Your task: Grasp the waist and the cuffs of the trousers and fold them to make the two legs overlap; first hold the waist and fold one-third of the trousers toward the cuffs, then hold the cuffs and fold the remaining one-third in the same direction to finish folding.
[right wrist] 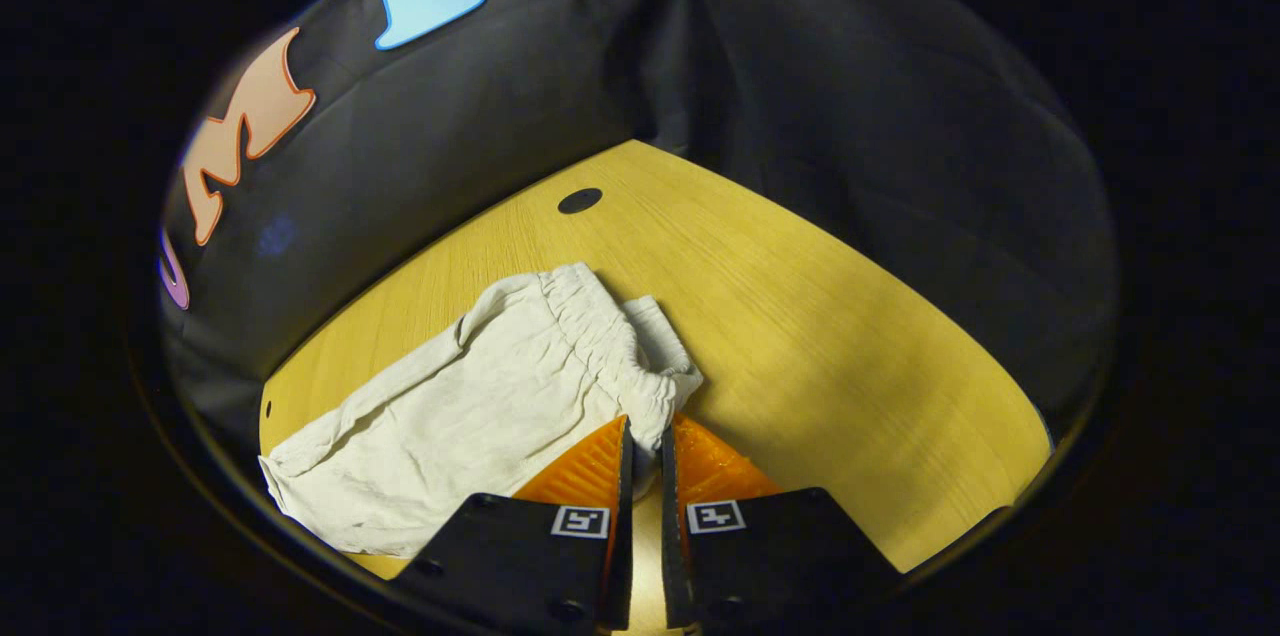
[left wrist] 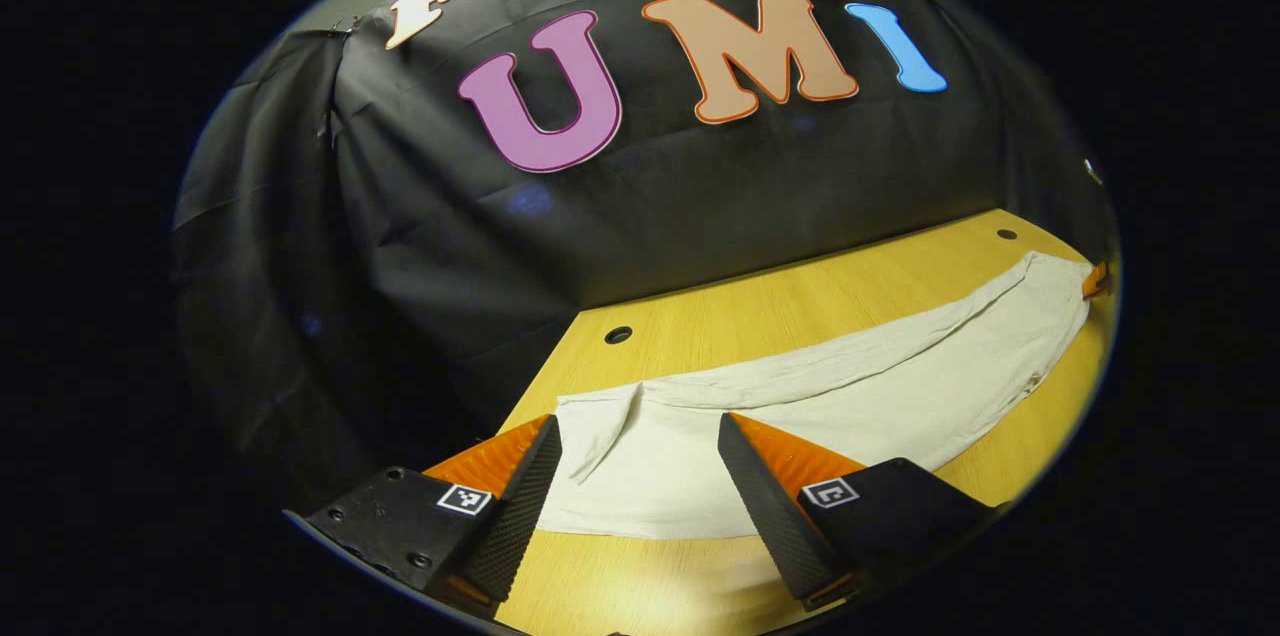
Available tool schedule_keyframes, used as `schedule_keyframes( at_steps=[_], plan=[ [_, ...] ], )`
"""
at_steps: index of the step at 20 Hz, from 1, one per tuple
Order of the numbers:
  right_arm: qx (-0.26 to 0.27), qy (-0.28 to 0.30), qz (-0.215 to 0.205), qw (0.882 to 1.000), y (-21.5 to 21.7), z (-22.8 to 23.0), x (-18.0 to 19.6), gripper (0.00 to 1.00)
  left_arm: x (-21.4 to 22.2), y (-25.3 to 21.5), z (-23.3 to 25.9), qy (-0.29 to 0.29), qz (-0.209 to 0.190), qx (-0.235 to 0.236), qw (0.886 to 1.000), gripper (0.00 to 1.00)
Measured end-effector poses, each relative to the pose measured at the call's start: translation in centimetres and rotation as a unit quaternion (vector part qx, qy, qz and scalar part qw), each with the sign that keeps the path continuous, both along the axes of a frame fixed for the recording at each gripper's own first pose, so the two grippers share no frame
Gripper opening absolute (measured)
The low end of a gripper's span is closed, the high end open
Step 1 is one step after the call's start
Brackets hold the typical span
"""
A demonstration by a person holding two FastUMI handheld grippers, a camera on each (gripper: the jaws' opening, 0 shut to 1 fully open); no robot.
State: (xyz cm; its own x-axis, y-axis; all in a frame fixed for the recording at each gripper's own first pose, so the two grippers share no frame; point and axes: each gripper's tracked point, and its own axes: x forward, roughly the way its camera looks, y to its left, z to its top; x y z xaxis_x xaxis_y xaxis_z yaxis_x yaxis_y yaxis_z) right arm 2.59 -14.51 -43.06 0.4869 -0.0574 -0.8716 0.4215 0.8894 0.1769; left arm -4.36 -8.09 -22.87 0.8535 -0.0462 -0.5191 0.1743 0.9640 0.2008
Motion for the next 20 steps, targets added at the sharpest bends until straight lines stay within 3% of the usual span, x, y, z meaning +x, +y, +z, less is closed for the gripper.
schedule_keyframes(
  at_steps=[6, 12, 20],
  plan=[
    [0.016, -0.065, 0.011, 0.998, 2.1, 5.6, 2.6, 0.14, 1.0, 1.0, 0.2, -0.006, -0.003, -0.011, 1.000, 0.96],
    [0.027, -0.131, 0.060, 0.989, 9.5, 11.9, 4.9, 0.14, 2.3, 3.7, -0.3, -0.007, -0.008, -0.021, 1.000, 0.96],
    [0.021, -0.175, 0.146, 0.973, 19.5, 17.4, 5.2, 0.14, 3.0, 8.6, -1.6, 0.003, 0.003, -0.030, 1.000, 0.96]
  ],
)
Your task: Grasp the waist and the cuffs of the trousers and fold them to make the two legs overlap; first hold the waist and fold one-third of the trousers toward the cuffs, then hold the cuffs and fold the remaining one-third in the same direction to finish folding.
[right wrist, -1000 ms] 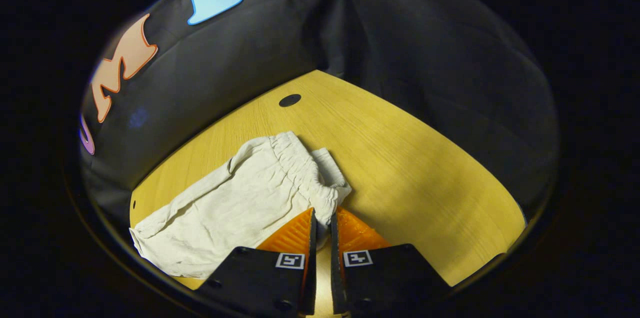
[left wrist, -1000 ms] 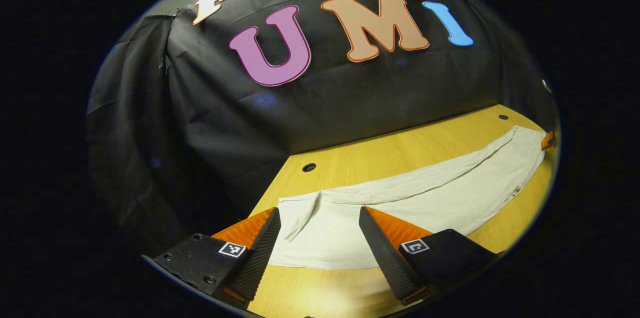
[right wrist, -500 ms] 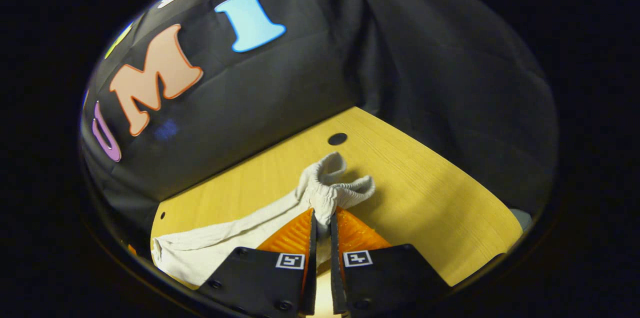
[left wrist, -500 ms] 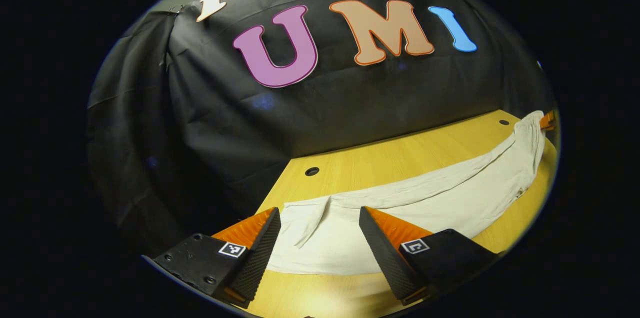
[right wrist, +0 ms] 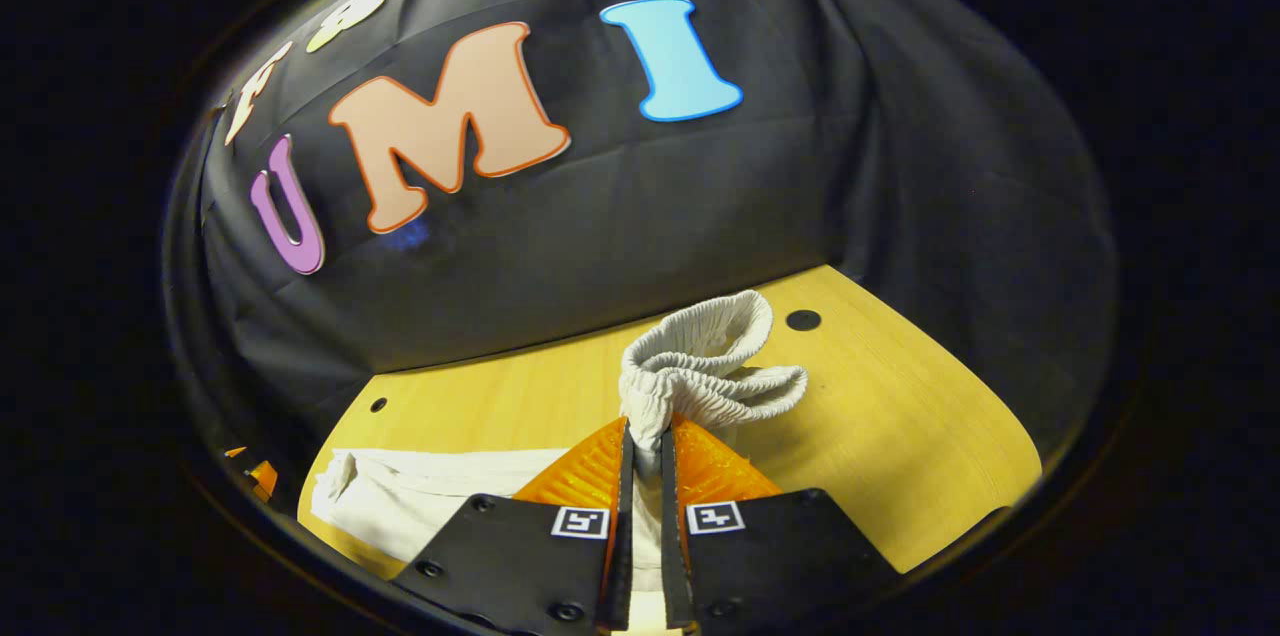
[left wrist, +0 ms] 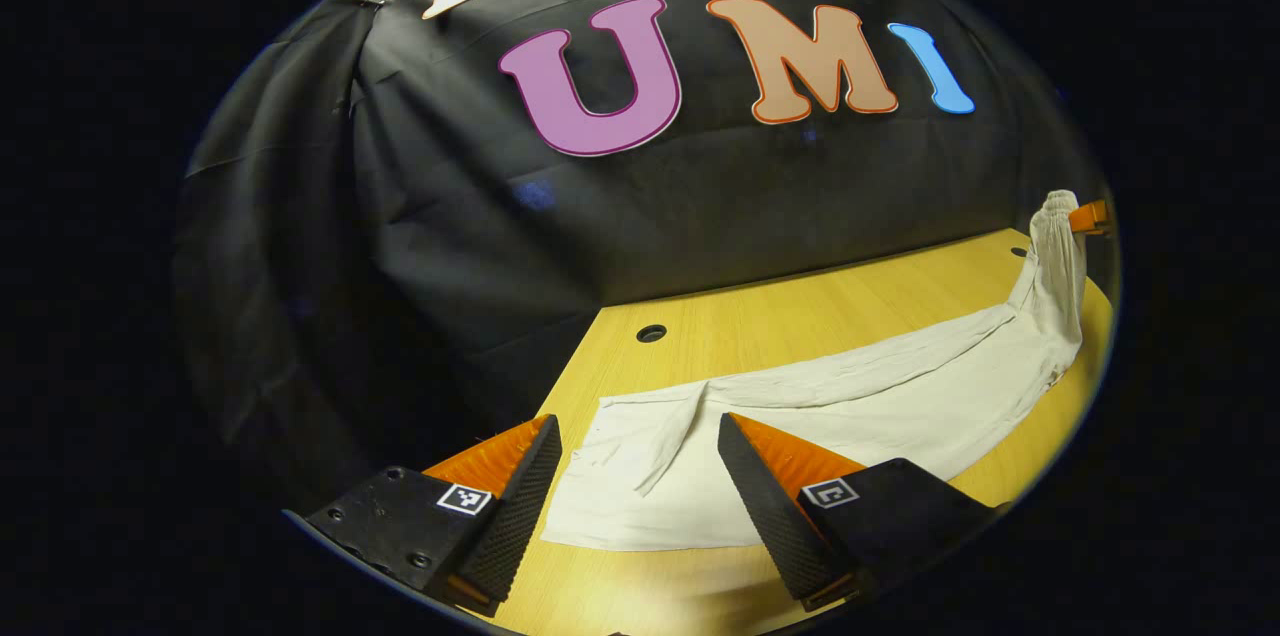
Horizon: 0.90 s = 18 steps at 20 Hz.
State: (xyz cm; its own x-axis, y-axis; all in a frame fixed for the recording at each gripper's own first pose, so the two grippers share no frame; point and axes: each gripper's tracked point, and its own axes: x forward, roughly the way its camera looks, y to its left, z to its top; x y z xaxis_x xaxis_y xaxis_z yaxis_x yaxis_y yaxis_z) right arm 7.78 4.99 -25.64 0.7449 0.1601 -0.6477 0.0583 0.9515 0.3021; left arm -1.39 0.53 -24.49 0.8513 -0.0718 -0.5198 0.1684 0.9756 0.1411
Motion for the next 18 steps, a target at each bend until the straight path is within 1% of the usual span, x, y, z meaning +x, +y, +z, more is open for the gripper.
schedule_keyframes(
  at_steps=[4, 6, 9, 12, 15, 18],
  plan=[
    [0.008, -0.014, 0.034, 0.999, 5.6, 0.9, 0.5, 0.14, -0.1, 2.1, -0.9, 0.009, 0.008, -0.008, 1.000, 0.96],
    [0.011, -0.014, 0.054, 0.998, 8.0, 1.1, 0.1, 0.14, -0.2, 3.3, -1.3, 0.013, 0.012, -0.009, 1.000, 0.96],
    [0.012, -0.010, 0.090, 0.996, 11.7, 0.5, -1.3, 0.14, -0.5, 4.8, -2.0, 0.020, 0.020, -0.009, 1.000, 0.96],
    [0.004, 0.006, 0.128, 0.992, 15.0, -1.4, -3.1, 0.14, -0.9, 6.3, -2.5, 0.026, 0.026, -0.007, 0.999, 0.96],
    [-0.013, 0.025, 0.177, 0.984, 17.4, -4.0, -5.7, 0.14, -1.3, 7.5, -3.1, 0.033, 0.032, -0.007, 0.999, 0.96],
    [-0.050, 0.040, 0.232, 0.971, 19.2, -6.9, -8.0, 0.14, -1.6, 8.5, -3.8, 0.040, 0.039, -0.009, 0.998, 0.96]
  ],
)
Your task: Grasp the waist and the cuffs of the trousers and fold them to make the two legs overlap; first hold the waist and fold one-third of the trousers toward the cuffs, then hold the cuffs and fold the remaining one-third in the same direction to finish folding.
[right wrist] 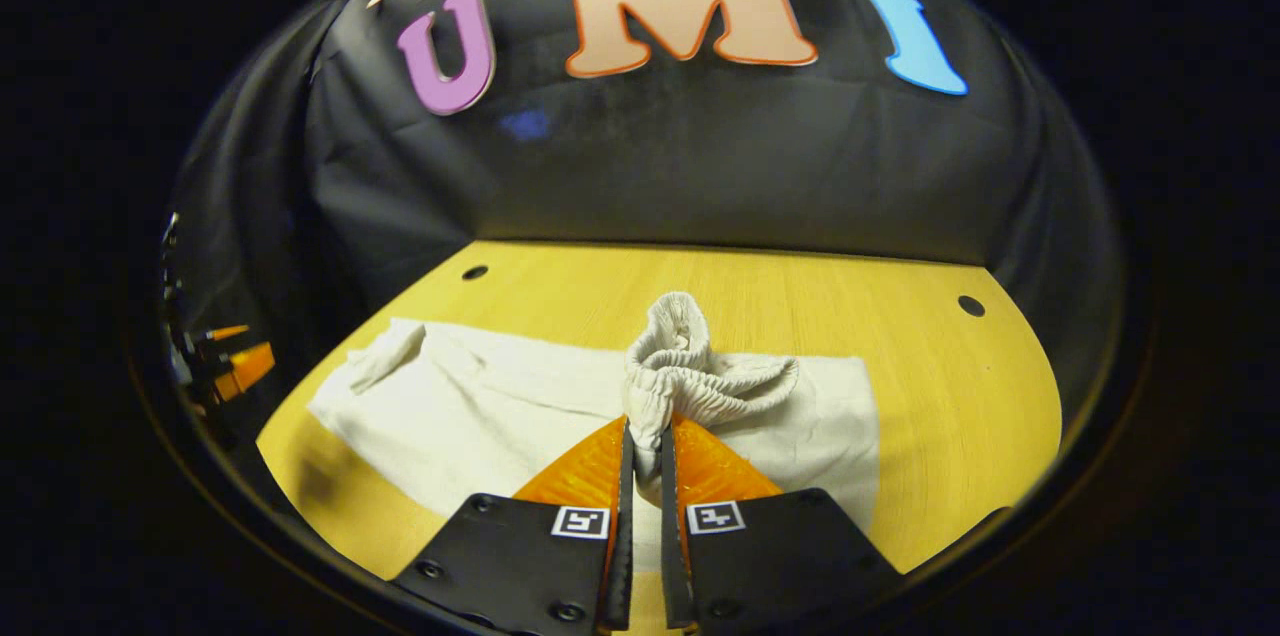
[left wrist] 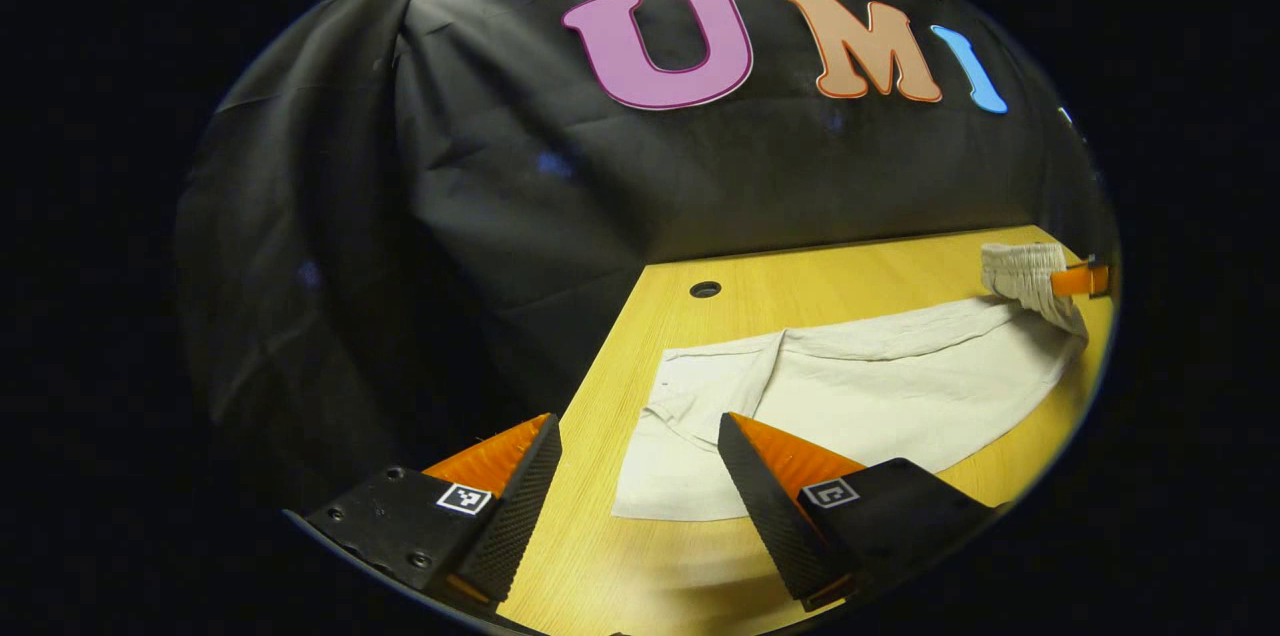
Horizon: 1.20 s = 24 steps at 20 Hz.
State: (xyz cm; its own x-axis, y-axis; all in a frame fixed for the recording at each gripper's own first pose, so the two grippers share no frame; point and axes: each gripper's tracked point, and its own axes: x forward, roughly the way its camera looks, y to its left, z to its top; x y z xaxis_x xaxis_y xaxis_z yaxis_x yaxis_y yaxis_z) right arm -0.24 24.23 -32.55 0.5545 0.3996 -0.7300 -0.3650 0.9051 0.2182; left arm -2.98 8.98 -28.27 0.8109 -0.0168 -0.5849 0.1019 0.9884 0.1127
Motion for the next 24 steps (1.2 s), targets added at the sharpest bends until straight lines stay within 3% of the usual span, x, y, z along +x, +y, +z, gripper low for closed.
schedule_keyframes(
  at_steps=[1, 3, 4, 5, 7, 8, 10, 17, 24],
  plan=[
    [-0.013, 0.003, 0.019, 1.000, 0.2, -0.8, -0.9, 0.08, -0.1, 0.2, -0.1, 0.003, 0.002, -0.001, 1.000, 0.96],
    [-0.036, 0.007, 0.058, 0.998, 0.5, -2.1, -2.8, 0.08, -0.2, 0.4, -0.7, 0.008, 0.002, -0.001, 1.000, 0.96],
    [-0.043, 0.010, 0.077, 0.996, 0.9, -2.6, -3.6, 0.17, -0.3, 0.6, -1.0, 0.010, 0.002, -0.002, 1.000, 0.96],
    [-0.035, 0.021, 0.098, 0.994, 1.8, -3.0, -4.6, 0.17, -0.3, 0.7, -1.3, 0.013, 0.001, -0.005, 1.000, 0.96],
    [-0.029, 0.022, 0.130, 0.991, 2.8, -3.0, -6.3, 0.34, -0.1, 0.6, -2.1, 0.021, 0.001, -0.013, 1.000, 0.96],
    [-0.032, 0.013, 0.138, 0.990, 3.1, -2.9, -6.4, 0.53, -0.1, 0.7, -2.5, 0.026, 0.001, -0.017, 1.000, 0.96],
    [-0.028, 0.005, 0.140, 0.990, 3.6, -3.4, -6.0, 0.99, 0.0, 0.6, -3.6, 0.032, 0.000, -0.029, 0.999, 0.96],
    [-0.042, -0.002, 0.098, 0.994, 2.1, -1.2, -5.7, 0.98, 0.4, 0.8, -7.6, 0.072, 0.012, -0.092, 0.993, 0.97],
    [-0.061, 0.001, 0.071, 0.996, 1.2, -0.6, -6.0, 0.98, 0.8, 0.5, -11.9, 0.116, 0.020, -0.120, 0.986, 0.98]
  ],
)
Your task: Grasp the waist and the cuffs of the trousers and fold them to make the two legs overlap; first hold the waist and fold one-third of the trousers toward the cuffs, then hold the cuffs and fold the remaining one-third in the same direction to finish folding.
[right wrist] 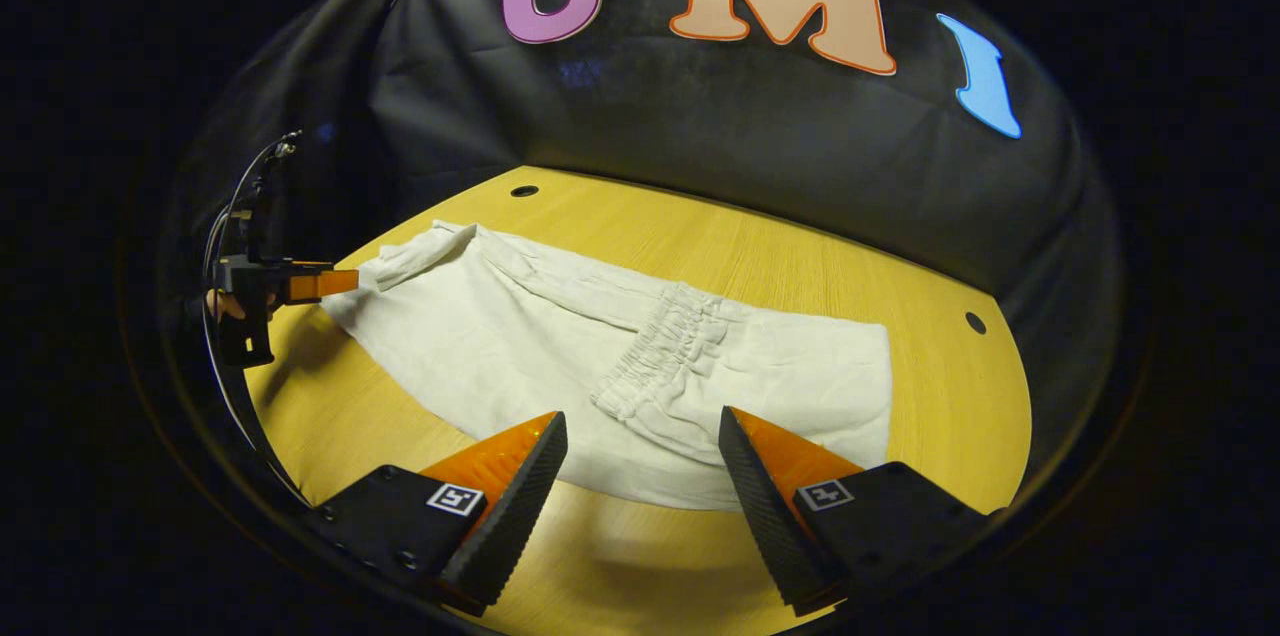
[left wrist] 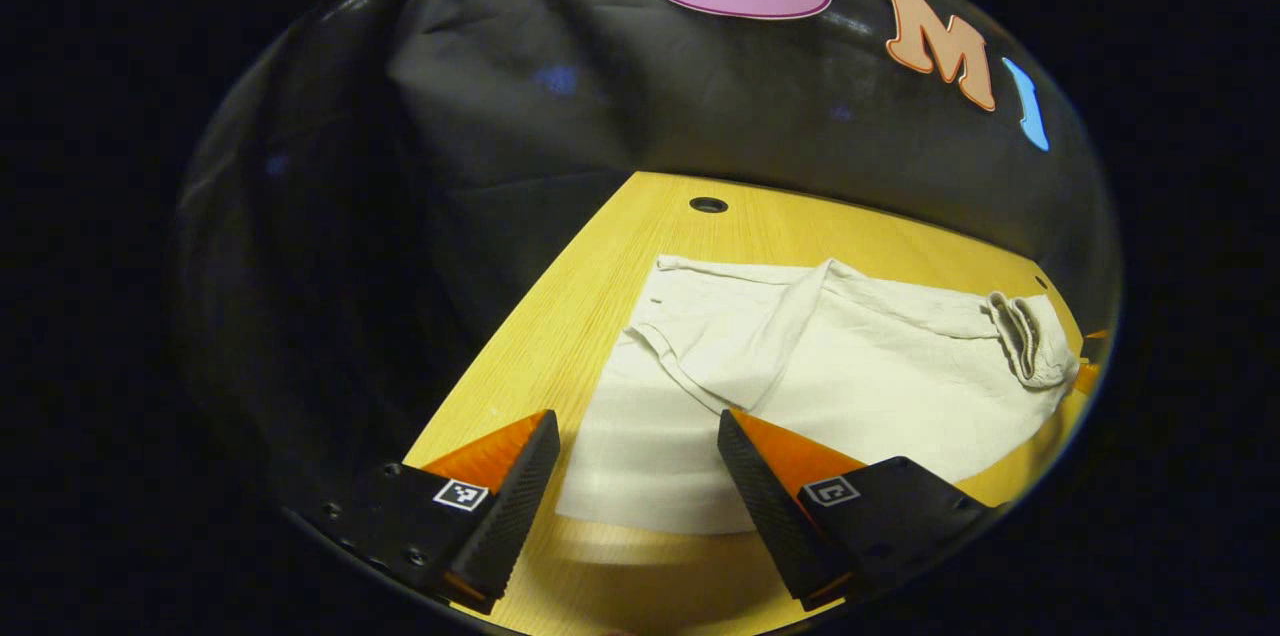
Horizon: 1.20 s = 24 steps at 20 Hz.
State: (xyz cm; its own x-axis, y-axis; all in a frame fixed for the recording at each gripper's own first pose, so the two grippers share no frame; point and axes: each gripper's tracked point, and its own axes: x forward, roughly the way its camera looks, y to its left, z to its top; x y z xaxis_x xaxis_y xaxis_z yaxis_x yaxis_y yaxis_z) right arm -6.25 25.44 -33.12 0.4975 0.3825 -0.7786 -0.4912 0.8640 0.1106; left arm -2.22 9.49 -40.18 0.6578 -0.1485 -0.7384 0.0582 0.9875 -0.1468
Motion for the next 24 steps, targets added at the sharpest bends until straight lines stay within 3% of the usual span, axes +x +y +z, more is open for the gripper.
schedule_keyframes(
  at_steps=[9, 10, 11, 12, 13, 15, 16, 18, 22, 24],
  plan=[
    [-0.013, 0.008, -0.023, 1.000, -0.8, 0.1, -0.2, 0.98, -0.3, -1.8, -1.6, 0.015, -0.032, 0.005, 0.999, 0.96],
    [-0.013, 0.010, -0.024, 1.000, -0.8, 0.0, -0.2, 0.99, -0.2, -2.0, -1.4, 0.013, -0.035, 0.003, 0.999, 0.82],
    [-0.013, 0.011, -0.025, 1.000, -0.7, 0.0, -0.3, 0.98, -0.2, -2.5, -1.6, 0.012, -0.036, 0.001, 0.999, 0.77],
    [-0.012, 0.012, -0.026, 1.000, -0.6, 0.1, -0.4, 0.98, -0.2, -2.8, -1.4, 0.013, -0.036, -0.001, 0.999, 0.62],
    [-0.010, 0.010, -0.027, 1.000, -0.6, 0.2, -0.4, 0.98, -0.1, -3.2, -1.3, 0.010, -0.037, -0.008, 0.999, 0.58],
    [-0.010, 0.005, -0.028, 1.000, -0.8, 0.4, -0.2, 0.98, 0.0, -4.0, -1.2, 0.007, -0.034, -0.020, 0.999, 0.30],
    [-0.013, 0.001, -0.031, 0.999, -1.2, 0.6, 0.0, 0.98, 0.1, -4.1, -1.2, 0.005, -0.028, -0.022, 0.999, 0.11],
    [-0.012, -0.009, -0.030, 0.999, -1.4, 1.2, 0.1, 0.98, 0.2, -4.2, -1.0, 0.004, -0.020, -0.024, 1.000, 0.01],
    [-0.012, -0.017, -0.006, 1.000, -2.4, 1.4, -0.3, 0.98, 0.5, -4.1, -0.4, 0.032, 0.011, -0.037, 0.999, 0.00],
    [-0.002, -0.019, 0.003, 1.000, -2.9, 1.8, -0.2, 0.98, 1.5, -4.3, 1.7, 0.009, 0.025, -0.043, 0.999, 0.00]
  ],
)
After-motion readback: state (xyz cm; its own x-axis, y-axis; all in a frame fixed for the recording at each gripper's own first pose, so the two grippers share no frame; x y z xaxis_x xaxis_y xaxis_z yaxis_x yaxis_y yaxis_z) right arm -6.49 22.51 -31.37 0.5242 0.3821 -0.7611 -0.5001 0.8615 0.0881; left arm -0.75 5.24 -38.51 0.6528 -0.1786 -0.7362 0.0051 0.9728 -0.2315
